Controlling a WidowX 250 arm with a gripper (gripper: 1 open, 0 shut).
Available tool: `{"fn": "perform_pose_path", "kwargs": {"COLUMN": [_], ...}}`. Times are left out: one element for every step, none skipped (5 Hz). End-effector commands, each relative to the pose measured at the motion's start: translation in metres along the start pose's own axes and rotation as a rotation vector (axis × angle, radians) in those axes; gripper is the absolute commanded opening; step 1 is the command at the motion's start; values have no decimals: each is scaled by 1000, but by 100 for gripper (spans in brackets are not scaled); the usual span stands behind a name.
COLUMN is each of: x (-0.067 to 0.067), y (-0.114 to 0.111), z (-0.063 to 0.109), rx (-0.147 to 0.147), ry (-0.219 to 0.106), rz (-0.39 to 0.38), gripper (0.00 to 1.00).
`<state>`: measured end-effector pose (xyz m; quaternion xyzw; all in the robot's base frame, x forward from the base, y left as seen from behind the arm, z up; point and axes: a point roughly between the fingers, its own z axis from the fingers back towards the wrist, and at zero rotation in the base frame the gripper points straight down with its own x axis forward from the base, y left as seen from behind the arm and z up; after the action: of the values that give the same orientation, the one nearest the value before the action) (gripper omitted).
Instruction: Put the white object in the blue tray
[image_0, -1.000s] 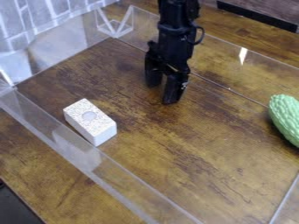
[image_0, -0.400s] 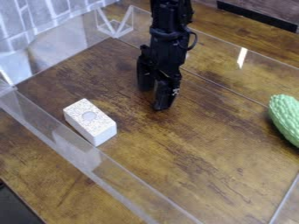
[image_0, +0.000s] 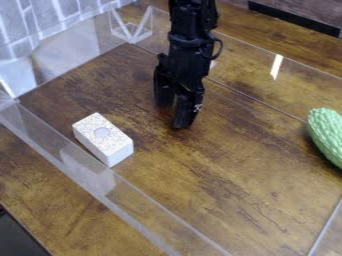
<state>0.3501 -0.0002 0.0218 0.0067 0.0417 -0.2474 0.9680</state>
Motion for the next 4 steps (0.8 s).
{"fn": "perform_pose_path", "kwargs": {"x": [-6,-10,-12,-14], "y": [12,12,12,12], "z": [25,27,30,32], "rx": [35,41,47,52], "ry": [-60,-64,-69,-76], "rz": [23,20,16,15], "gripper": [100,100,100,100]}}
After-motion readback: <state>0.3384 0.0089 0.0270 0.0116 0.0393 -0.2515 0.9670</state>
